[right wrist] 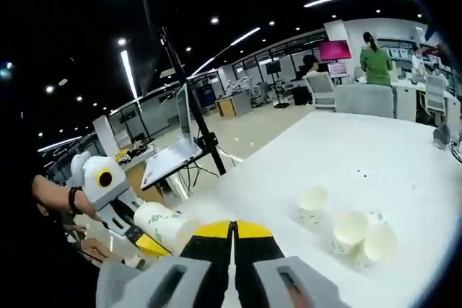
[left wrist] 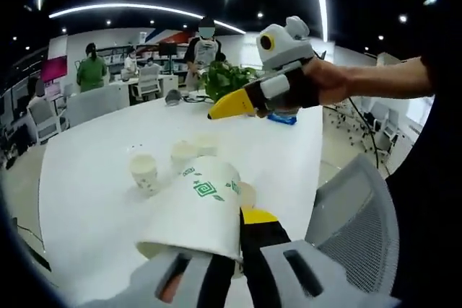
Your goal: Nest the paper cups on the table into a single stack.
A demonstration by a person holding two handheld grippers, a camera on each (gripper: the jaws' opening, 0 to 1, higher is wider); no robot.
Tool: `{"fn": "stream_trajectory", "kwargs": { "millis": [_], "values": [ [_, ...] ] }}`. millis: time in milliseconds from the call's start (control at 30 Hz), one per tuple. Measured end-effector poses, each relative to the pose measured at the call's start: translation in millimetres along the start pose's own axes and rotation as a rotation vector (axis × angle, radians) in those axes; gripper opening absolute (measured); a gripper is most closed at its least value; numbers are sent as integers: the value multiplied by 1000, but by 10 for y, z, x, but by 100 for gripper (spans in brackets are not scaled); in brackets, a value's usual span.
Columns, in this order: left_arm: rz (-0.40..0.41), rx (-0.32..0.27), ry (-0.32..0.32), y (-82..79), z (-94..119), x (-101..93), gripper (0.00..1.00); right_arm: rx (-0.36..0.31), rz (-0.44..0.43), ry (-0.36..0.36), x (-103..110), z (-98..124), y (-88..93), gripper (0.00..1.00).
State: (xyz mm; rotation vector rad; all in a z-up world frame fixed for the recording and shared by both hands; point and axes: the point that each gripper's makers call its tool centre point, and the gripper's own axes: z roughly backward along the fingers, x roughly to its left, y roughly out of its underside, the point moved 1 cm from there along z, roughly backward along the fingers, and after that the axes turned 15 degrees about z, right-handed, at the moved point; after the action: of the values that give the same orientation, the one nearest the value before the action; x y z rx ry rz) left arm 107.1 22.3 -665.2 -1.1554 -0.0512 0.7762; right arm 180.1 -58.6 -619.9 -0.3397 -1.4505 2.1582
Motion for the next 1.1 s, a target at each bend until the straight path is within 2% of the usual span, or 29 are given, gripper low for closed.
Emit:
{"fn": "stream_trajectory", "kwargs": {
  "millis": [133,300,400,567,900,1100],
  "values": [
    [-2,15,9,-16,-68,-38,0,8,-41,94,-175,145,70,0],
    [-8,37,14,-1,-143,-80,0,46,-87,168,-341,343,203,0],
    [-18,51,20,9,-166,-124,0,28,-121,192,-368,466,235,0],
    [-28,75,18,38,-189,-122,0,25,-137,222,-491,587,345,1],
    [-37,80,12,-12,-255,-130,0,85,-105,251,-533,692,592,5],
    [-46,82,5,-42,-241,-143,0,98,-126,262,-512,721,715,7]
  ]
}}
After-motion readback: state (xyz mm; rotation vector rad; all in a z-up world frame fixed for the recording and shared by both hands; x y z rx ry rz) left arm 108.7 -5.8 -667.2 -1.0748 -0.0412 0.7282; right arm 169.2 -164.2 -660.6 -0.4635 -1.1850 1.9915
